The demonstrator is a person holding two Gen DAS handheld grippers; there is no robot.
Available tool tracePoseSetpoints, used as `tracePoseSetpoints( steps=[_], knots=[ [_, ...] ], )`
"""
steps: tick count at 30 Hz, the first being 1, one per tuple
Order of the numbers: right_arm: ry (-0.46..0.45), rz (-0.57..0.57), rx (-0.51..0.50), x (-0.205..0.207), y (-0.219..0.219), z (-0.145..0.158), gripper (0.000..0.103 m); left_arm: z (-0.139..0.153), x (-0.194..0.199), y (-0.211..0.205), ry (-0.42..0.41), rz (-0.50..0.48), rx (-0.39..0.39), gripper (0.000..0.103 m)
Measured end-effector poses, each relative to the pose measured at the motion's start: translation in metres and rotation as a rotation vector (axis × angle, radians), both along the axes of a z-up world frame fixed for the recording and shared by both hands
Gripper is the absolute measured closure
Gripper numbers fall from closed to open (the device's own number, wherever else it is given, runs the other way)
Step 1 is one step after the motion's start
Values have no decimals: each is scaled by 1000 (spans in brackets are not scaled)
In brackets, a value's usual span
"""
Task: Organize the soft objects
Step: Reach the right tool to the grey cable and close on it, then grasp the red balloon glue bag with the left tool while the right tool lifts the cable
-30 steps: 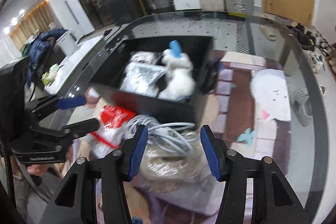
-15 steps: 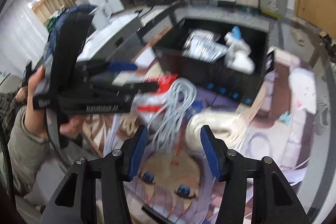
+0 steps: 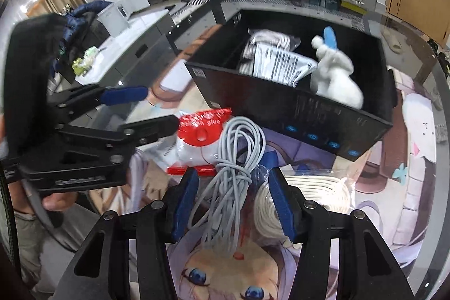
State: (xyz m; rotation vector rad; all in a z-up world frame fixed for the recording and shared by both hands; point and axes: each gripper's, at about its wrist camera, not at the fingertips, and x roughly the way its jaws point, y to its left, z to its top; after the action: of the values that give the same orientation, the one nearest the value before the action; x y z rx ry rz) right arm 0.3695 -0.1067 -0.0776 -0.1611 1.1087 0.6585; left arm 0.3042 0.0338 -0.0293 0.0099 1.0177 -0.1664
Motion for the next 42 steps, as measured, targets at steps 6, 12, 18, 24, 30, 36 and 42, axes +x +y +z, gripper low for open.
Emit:
tracePoseSetpoints(
  steps=[6, 12, 18, 24, 30, 36, 42],
  knots=[
    [16, 26, -20, 1, 6, -11, 74, 1, -4, -3, -17, -17, -6, 32],
    [-26, 19, -21, -5, -14, 5, 74, 1, -8, -20, -34, -56, 17, 32],
    [-51, -27, -12, -5, -44, 15, 74, -11, -4, -45, -13, -71, 64, 32],
    [-25, -14, -12, -6, -58, 11, 74, -18, 2, -63, 9, -89, 67, 32],
    [-38, -22, -18, -11, -63, 16, 74, -27, 11, -74, 21, -77, 81, 32],
    [-35, -24, -25, -12, -63, 14, 74, -31, 20, -80, 13, -65, 106, 32],
    [-36, -24, -26, -11, -61, 12, 74, -30, 19, -81, 19, -82, 93, 42]
  ],
)
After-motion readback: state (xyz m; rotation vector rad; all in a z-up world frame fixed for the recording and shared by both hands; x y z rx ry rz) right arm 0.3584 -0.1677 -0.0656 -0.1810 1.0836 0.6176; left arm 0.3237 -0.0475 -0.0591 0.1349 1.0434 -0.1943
